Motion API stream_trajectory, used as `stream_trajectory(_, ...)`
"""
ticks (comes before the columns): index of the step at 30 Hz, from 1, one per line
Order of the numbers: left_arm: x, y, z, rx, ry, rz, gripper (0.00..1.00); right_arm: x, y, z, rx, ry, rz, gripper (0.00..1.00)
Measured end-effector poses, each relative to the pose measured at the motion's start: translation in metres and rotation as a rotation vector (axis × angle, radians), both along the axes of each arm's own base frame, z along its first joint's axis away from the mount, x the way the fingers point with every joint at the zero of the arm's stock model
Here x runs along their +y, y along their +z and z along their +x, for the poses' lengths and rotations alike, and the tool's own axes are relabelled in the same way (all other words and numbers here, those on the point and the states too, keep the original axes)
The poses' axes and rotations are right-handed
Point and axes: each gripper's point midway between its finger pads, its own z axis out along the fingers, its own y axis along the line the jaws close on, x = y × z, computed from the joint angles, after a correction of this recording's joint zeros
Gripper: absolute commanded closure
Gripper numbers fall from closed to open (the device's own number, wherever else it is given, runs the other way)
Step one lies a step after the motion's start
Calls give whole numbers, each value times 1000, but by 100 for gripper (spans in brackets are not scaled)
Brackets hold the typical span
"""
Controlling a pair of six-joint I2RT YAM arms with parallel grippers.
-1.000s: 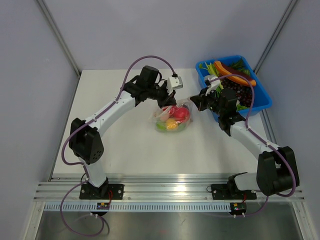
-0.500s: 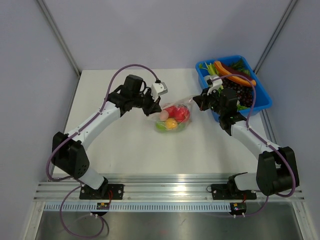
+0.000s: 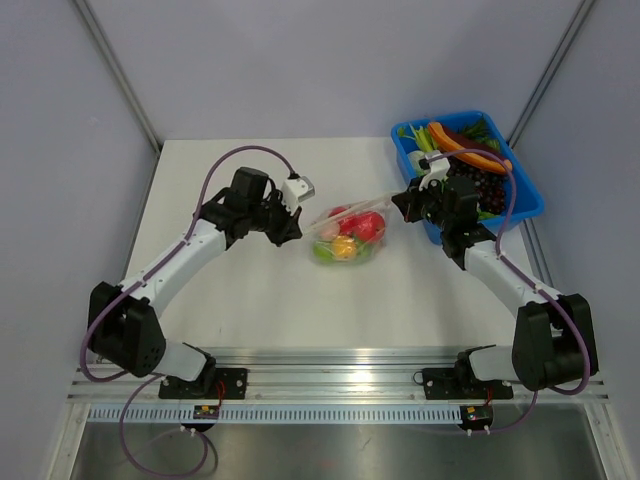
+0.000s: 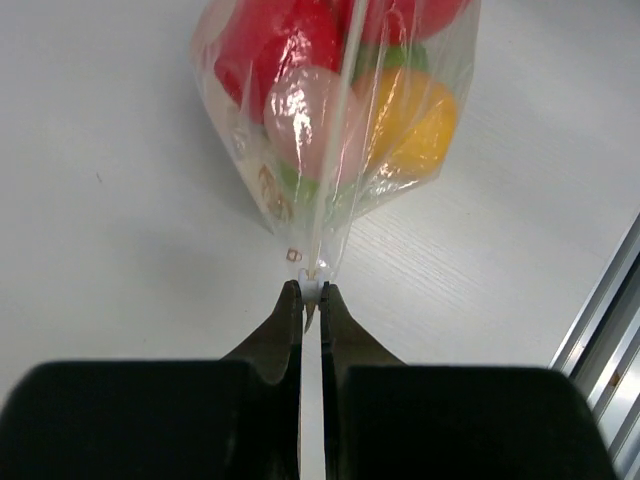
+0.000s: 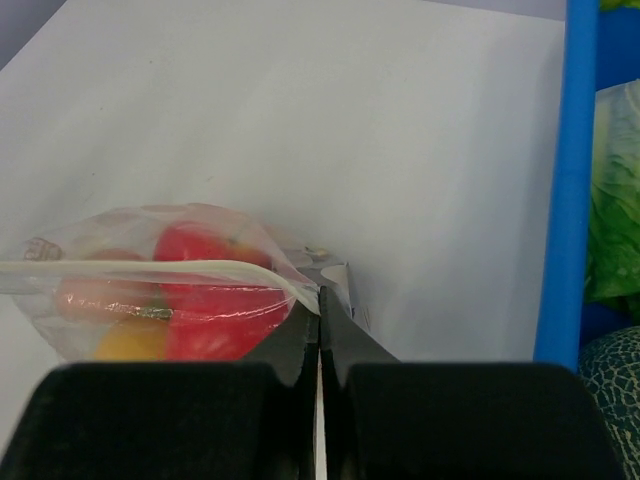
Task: Place the food in the zip-top bag and seal the zipper
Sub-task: Zip the zipper food storage bag at the center of the board, then place the zipper food storage bag at the center of the board.
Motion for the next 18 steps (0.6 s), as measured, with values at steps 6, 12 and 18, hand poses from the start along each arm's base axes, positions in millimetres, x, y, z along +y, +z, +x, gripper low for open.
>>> stream_trajectory(6,12,15,-7,-50,45,-50,100,2,0,-2,9,13,16,100)
stream_trajectory(12,11,23,-6,-50,67,-92,100,6,8,3,7,29,39,100)
stream_trajectory(18,5,42,23,-68,102,-108,100,8,48,29,-37,36,68,100)
